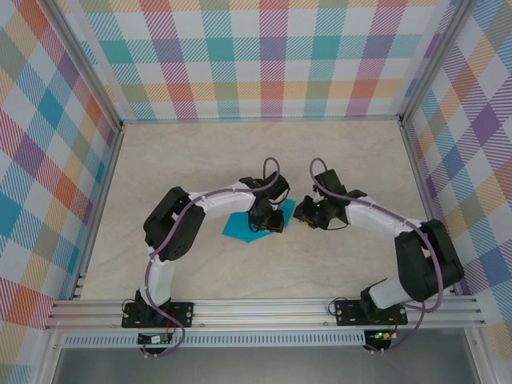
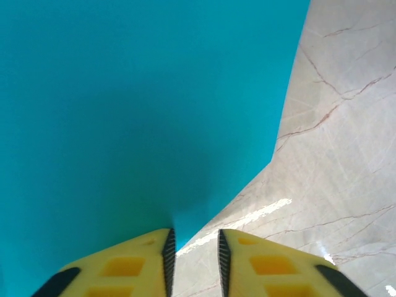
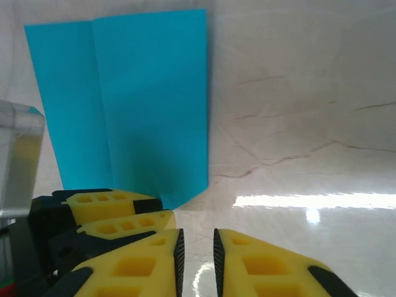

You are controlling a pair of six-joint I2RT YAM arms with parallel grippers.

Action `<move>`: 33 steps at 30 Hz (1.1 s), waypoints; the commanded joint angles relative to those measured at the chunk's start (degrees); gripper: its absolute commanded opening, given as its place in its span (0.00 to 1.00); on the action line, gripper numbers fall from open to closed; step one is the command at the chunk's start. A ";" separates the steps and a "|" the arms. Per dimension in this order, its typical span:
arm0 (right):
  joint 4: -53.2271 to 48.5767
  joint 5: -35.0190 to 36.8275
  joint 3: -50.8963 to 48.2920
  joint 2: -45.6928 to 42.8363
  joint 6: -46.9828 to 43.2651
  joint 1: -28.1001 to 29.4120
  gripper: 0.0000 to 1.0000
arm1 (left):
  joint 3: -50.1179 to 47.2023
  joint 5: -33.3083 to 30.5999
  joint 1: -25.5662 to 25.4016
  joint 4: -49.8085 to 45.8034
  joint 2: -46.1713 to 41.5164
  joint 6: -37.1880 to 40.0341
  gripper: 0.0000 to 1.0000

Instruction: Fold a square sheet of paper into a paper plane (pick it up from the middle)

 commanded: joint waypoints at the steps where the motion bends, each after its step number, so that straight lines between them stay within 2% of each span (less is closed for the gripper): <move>1: 3.99 -3.13 3.77 3.98 0.75 1.80 0.14 | -1.30 0.74 1.05 -0.21 -2.12 -0.88 0.21; 5: 5.82 -4.66 6.15 9.33 1.15 3.06 0.07 | -1.66 0.65 1.43 0.02 -2.33 -1.32 0.17; 18: 3.54 -3.11 8.50 18.09 0.51 3.56 0.03 | -5.75 5.24 5.04 4.39 -8.03 -4.90 0.17; 22: 1.83 -1.48 8.50 18.41 -0.17 3.60 0.03 | -8.89 0.49 8.69 3.59 -12.06 -6.47 0.33; 25: 1.08 -0.68 8.42 18.32 -0.63 3.56 0.03 | -12.68 -4.56 13.10 1.70 -14.95 -9.56 0.52; 29: 0.68 -0.31 8.41 18.42 -0.96 3.64 0.03 | -18.01 -5.31 17.23 1.85 -18.35 -12.84 0.77; 33: 0.60 -0.18 8.41 18.52 -0.90 3.65 0.03 | -19.62 -5.50 17.52 0.71 -18.57 -13.65 0.87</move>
